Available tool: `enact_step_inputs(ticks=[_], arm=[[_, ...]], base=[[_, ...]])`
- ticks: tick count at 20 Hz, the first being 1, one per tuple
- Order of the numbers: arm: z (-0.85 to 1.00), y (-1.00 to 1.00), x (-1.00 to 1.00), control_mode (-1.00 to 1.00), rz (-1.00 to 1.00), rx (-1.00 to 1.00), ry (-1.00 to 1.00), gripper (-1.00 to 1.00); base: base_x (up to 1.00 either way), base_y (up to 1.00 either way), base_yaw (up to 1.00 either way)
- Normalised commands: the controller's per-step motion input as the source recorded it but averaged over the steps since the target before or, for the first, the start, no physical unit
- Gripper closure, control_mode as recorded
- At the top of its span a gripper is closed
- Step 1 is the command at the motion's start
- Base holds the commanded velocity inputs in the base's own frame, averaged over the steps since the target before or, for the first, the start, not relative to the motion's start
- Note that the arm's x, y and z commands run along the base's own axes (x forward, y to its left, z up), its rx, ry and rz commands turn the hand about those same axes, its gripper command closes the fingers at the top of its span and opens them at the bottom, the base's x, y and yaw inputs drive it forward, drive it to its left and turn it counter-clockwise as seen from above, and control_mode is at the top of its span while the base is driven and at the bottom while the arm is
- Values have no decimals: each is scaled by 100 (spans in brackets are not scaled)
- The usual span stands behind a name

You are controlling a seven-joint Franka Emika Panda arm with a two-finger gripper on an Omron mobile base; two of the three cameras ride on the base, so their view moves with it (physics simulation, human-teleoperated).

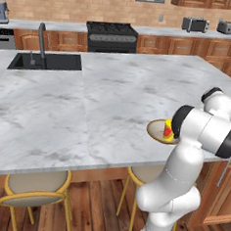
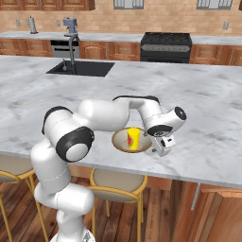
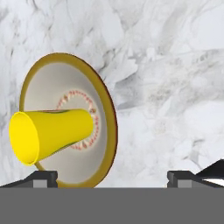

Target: Place the cup inside the bowl on the dining table and move the bowl to any counter.

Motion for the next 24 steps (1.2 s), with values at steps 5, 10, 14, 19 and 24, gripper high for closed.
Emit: enact_step_inputs(ticks=[5, 10, 14, 19, 24], arm=[[-13, 0, 0, -100, 0, 0, 0, -100], [-13, 0, 0, -100, 0, 0, 0, -100], [-10, 2, 0, -100, 0, 0, 0, -100], [-3, 3, 1, -100, 0, 2, 0, -100], [0, 6, 6, -100, 0, 2, -3, -100]], base=[[0, 0, 0], [0, 0, 0], [0, 0, 0], [0, 0, 0], [0, 0, 0]])
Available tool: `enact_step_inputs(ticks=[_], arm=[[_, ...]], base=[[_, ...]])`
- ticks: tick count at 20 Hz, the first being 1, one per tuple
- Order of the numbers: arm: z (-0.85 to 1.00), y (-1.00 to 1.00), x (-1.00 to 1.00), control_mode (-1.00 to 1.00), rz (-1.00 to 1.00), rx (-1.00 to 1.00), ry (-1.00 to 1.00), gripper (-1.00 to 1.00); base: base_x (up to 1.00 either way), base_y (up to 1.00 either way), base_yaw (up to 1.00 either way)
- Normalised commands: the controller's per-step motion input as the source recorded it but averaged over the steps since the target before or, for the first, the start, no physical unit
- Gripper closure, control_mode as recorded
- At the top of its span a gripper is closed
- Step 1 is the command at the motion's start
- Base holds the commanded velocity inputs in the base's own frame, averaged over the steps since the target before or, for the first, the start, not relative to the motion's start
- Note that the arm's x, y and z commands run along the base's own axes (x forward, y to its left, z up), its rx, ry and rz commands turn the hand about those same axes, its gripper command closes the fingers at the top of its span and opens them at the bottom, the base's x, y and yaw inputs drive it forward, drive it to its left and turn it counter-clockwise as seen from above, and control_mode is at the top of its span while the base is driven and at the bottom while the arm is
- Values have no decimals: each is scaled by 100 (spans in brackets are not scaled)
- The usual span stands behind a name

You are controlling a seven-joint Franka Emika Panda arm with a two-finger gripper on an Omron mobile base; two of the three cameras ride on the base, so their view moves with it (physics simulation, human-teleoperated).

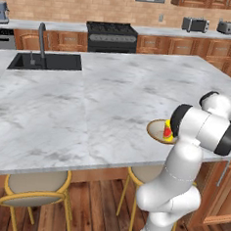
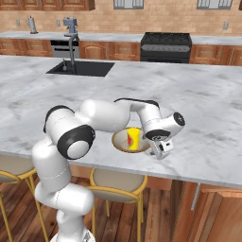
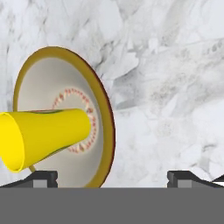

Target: Place the cup inside the bowl on the dining table and move the bowl to any counter.

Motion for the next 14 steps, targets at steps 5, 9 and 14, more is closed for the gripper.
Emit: enact_step_inputs(ticks=[5, 9, 14], arm=[[0, 5, 8, -100, 0, 2, -5, -100], [-4, 1, 0, -100, 0, 0, -6, -100], [-29, 1, 0, -100, 0, 0, -5, -100]], base=[[0, 0, 0], [0, 0, 0], [0, 0, 0]])
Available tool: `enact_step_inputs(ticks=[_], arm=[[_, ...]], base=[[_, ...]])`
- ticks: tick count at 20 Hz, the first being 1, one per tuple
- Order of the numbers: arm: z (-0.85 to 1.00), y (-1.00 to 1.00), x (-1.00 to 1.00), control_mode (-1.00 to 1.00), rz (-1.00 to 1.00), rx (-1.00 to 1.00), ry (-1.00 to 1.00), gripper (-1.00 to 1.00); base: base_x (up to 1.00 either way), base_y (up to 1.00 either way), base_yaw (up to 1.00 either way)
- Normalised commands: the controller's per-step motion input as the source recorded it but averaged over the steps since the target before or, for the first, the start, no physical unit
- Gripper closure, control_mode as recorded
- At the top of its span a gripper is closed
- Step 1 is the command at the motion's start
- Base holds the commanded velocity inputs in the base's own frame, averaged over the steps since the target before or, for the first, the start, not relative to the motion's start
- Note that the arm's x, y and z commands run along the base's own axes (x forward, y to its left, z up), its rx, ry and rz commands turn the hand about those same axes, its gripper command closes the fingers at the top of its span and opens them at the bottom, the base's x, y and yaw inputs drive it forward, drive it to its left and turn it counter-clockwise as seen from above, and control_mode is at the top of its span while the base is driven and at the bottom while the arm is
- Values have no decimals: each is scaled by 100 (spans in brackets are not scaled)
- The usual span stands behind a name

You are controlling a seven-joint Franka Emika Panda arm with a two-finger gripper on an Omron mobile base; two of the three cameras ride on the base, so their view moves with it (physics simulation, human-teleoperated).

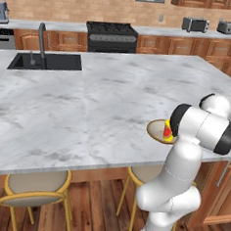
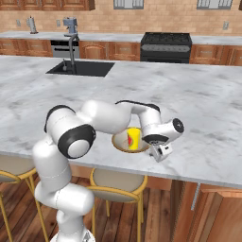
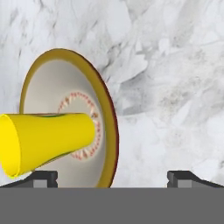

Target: Place the cup inside the bowl on the dining table and move the bowl to any counter.

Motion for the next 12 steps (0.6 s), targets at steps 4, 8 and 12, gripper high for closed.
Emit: enact_step_inputs(ticks=[4, 8, 12], arm=[[-34, 6, 0, -100, 0, 0, -6, -100], [-16, 10, 3, -100, 0, 0, -5, -100], [0, 9, 18, -100, 0, 0, -2, -100]], base=[[0, 0, 0], [0, 0, 0], [0, 0, 0]])
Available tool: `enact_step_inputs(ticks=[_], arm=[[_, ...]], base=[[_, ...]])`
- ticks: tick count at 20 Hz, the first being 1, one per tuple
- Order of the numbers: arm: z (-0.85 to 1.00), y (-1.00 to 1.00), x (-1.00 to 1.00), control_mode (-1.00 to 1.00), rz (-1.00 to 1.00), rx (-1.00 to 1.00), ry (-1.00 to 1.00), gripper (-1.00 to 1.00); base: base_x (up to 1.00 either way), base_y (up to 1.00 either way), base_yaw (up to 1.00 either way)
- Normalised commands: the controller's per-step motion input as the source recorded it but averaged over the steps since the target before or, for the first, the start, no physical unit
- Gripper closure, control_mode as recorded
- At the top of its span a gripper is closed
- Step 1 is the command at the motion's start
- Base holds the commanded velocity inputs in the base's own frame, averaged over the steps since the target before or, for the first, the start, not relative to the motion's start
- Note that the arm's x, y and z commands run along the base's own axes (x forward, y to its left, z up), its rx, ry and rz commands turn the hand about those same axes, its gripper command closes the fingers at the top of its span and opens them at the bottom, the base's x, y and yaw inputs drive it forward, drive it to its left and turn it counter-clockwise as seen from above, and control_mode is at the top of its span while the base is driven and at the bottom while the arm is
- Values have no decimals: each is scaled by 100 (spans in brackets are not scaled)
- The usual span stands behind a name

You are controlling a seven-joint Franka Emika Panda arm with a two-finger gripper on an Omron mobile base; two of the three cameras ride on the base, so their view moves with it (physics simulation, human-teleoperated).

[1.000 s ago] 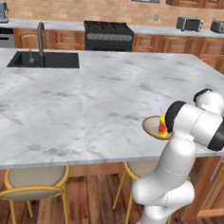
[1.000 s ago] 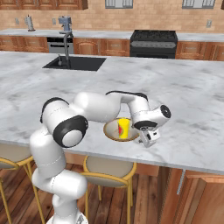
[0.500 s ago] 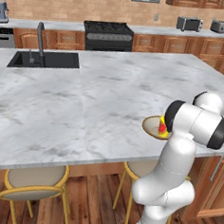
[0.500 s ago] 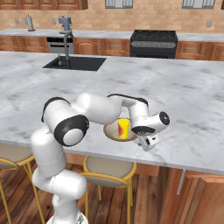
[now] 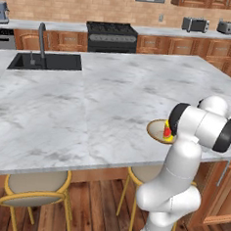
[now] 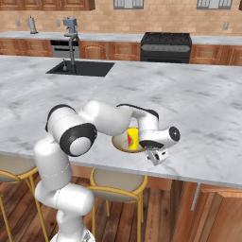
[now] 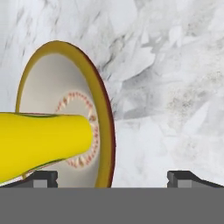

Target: Place the cup inside the bowl on the dining table and move the bowl to any counter.

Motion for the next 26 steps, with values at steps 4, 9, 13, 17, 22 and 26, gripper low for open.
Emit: enact_step_inputs(ticks=[4, 9, 13, 17, 22, 26], arm=[[0, 10, 28, -100, 0, 0, -1, -100], [0, 9, 31, -100, 0, 0, 0, -100], [-5, 0, 3, -100, 0, 0, 0, -100], [-14, 0, 0, -100, 0, 0, 0, -100], [-11, 0, 0, -100, 0, 0, 0, -100], [-10, 0, 0, -100, 0, 0, 0, -100]], base=[[0, 0, 0], [0, 0, 0], [0, 0, 0], [0, 0, 0], [0, 0, 0], [0, 0, 0]])
